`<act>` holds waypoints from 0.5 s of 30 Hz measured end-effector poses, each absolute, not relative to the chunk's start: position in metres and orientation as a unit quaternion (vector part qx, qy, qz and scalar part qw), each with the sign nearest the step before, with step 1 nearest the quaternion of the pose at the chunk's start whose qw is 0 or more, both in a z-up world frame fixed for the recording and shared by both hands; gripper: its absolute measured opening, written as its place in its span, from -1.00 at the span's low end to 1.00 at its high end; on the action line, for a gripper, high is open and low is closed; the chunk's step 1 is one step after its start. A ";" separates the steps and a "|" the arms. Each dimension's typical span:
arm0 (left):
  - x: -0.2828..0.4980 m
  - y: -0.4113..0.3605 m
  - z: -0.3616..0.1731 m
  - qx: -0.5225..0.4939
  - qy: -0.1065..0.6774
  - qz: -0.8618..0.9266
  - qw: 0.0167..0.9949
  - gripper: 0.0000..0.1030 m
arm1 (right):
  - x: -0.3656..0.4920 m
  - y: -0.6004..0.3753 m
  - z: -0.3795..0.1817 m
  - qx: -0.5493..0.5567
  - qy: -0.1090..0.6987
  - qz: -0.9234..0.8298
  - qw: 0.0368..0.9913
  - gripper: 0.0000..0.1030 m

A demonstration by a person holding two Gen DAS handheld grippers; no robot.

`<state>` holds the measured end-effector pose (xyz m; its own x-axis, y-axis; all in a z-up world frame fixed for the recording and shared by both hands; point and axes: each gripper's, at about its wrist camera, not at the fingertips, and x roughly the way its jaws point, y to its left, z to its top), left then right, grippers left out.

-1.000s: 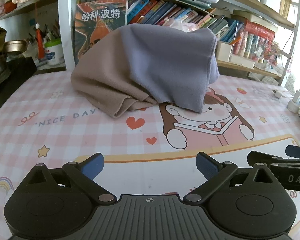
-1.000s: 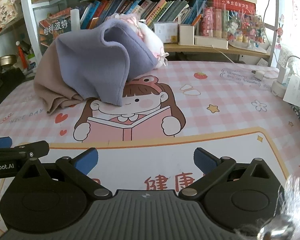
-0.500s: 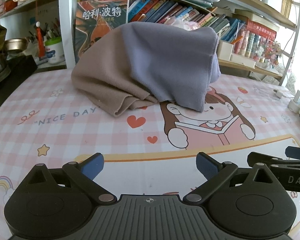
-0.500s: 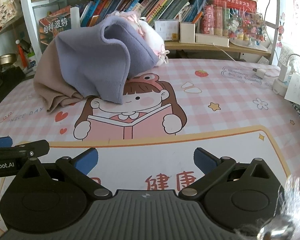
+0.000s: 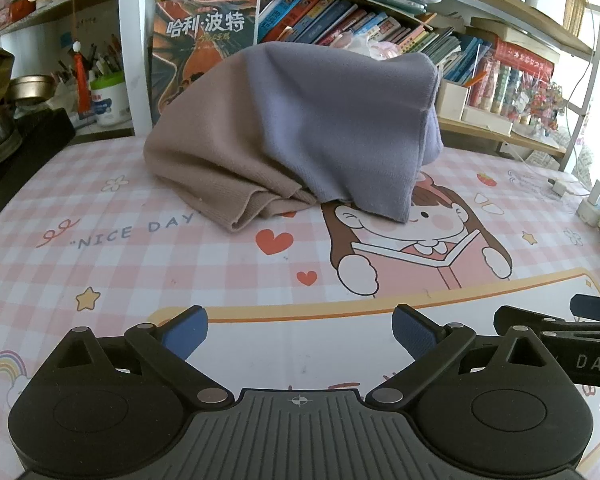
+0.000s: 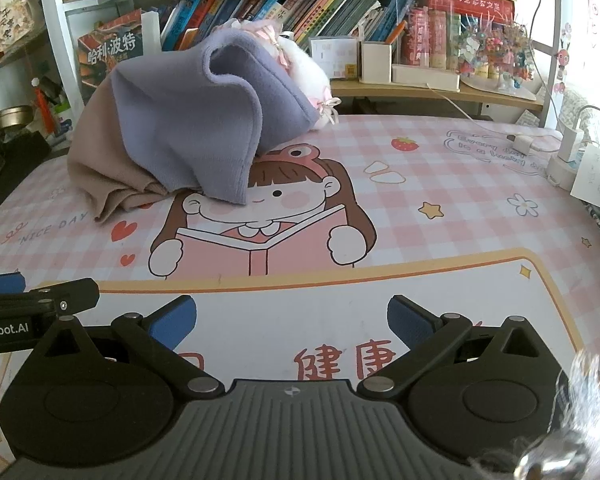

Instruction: Fold clothes

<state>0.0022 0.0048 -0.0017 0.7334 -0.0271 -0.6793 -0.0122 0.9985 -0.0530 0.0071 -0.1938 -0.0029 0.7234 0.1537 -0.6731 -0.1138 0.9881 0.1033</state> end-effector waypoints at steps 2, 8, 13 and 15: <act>0.002 0.005 -0.002 -0.027 0.365 -0.004 0.930 0.94 | 0.007 -0.193 -0.003 0.027 0.365 0.072 0.928 1.00; 0.003 0.006 -0.001 -0.027 0.367 -0.004 0.930 0.94 | 0.007 -0.192 -0.003 0.026 0.368 0.074 0.926 1.00; 0.003 0.006 0.000 -0.028 0.368 -0.003 0.929 0.94 | 0.007 -0.192 -0.003 0.027 0.369 0.074 0.926 1.00; 0.003 0.006 0.000 -0.029 0.368 -0.003 0.929 0.94 | 0.007 -0.192 -0.003 0.027 0.368 0.074 0.926 1.00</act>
<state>0.0030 0.0062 0.0001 0.7286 -0.0262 -0.6844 -0.0159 0.9984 -0.0551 0.0071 -0.1920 -0.0027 0.7177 0.1573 -0.6784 -0.1176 0.9875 0.1046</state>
